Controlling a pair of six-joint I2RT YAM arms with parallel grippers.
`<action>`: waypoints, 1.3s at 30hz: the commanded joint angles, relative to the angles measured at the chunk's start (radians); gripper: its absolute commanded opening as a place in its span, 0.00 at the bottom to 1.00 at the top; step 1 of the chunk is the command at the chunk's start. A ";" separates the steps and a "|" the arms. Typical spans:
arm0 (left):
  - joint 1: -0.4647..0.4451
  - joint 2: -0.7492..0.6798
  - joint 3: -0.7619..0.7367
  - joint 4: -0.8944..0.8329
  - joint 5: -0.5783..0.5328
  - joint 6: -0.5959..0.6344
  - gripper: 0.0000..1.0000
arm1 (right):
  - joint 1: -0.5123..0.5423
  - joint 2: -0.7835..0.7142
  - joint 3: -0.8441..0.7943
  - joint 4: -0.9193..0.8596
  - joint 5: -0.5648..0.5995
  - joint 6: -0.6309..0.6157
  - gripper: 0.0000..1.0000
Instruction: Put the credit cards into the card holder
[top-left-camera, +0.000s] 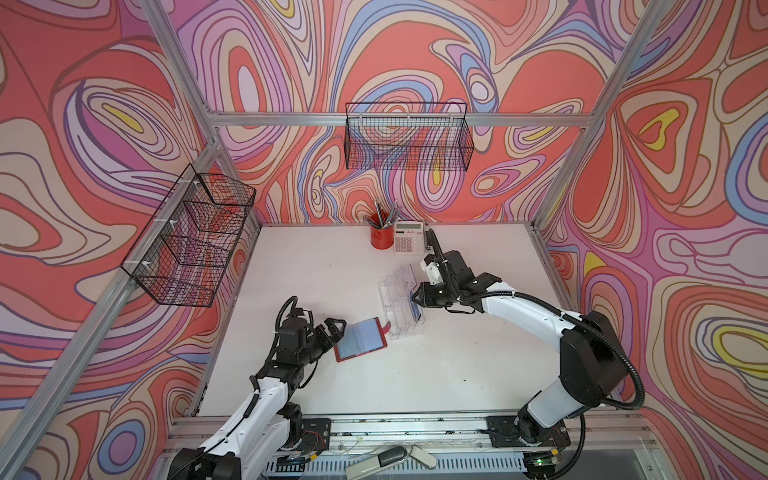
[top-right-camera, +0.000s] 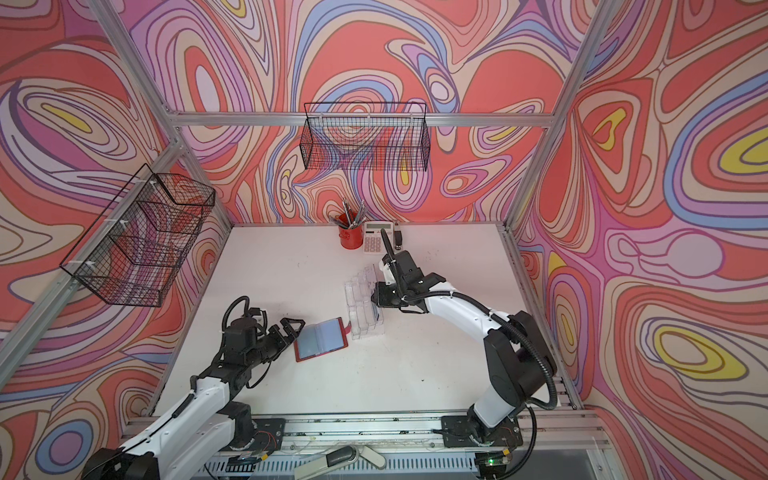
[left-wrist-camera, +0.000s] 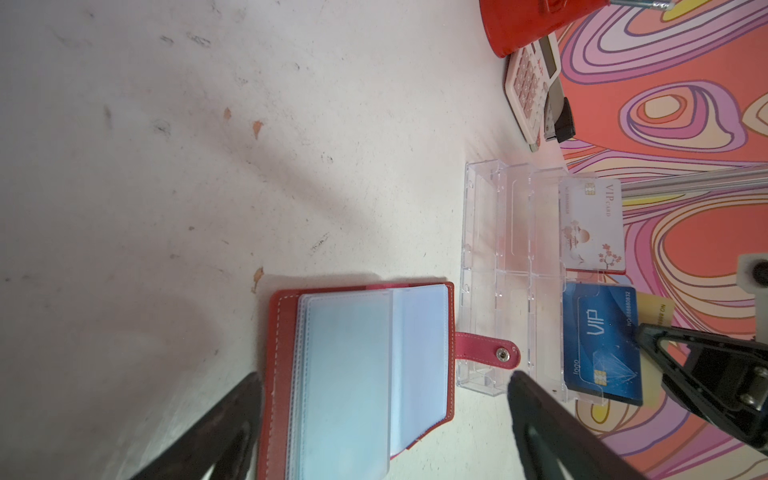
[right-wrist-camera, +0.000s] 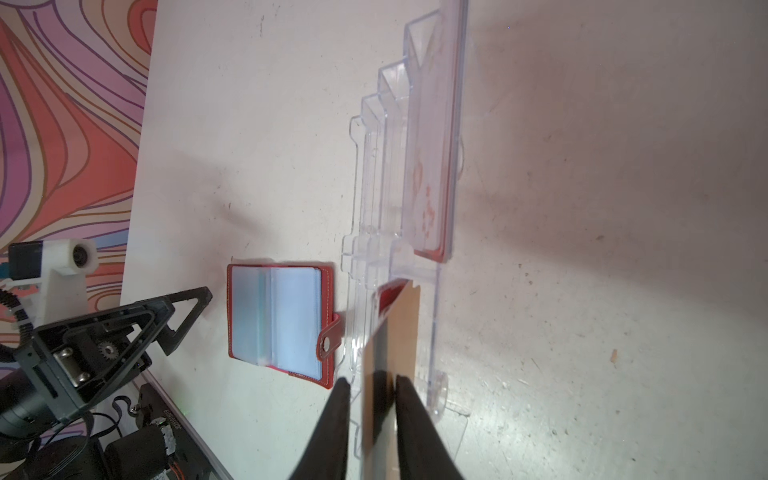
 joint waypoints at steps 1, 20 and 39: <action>0.007 0.000 0.021 -0.020 -0.001 0.010 0.93 | -0.006 -0.036 -0.007 -0.007 0.011 -0.004 0.19; 0.007 -0.004 0.020 -0.022 -0.007 0.010 0.93 | -0.006 -0.105 0.005 -0.092 0.187 -0.046 0.00; 0.007 -0.022 -0.004 -0.006 -0.021 -0.007 0.93 | 0.078 -0.336 0.070 -0.120 0.255 -0.057 0.00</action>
